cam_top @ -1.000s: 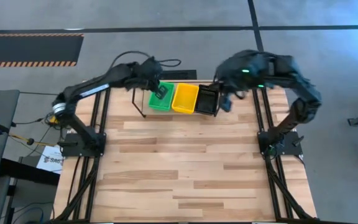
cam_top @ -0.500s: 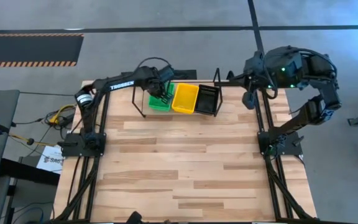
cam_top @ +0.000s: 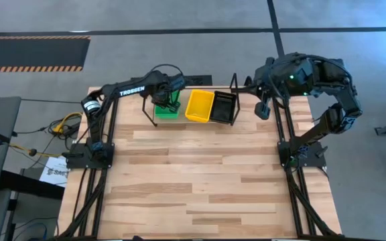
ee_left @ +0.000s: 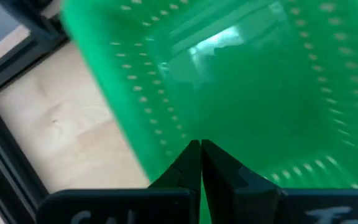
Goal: Stack baskets on shelf by color
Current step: Adjust the stacked colored bins on the shelf
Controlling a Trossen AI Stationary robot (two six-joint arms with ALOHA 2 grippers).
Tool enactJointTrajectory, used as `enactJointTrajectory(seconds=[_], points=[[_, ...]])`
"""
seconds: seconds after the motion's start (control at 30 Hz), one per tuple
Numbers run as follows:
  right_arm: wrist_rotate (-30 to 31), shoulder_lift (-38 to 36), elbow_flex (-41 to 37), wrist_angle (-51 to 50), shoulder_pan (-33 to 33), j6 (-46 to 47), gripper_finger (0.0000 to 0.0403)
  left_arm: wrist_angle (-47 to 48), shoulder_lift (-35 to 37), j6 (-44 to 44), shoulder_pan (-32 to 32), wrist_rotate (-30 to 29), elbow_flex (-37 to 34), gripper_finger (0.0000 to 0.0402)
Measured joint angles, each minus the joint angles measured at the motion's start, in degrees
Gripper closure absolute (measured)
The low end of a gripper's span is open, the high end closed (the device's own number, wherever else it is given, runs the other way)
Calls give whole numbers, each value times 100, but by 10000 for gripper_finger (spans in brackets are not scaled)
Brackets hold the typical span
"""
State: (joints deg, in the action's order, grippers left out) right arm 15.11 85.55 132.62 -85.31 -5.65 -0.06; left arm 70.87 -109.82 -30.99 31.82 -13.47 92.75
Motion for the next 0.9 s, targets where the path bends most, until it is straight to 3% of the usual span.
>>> enactJointTrajectory(seconds=[0.2,0.4,0.5,0.7,0.9], points=[[0,1,2,37,-4,-14,403,-123,0,100,-211,-28,69,402],[0,1,2,6,-185,-3,403,-641,2,160,-407,-15,883,402],[1,1,2,6,-287,-14,403,-1261,17,180,-457,363,1236,401],[0,1,2,3,-356,-45,402,-2231,-53,134,-491,780,1268,401],[-2,1,2,-4,-336,-62,402,-2166,-334,118,-589,823,1228,402]])
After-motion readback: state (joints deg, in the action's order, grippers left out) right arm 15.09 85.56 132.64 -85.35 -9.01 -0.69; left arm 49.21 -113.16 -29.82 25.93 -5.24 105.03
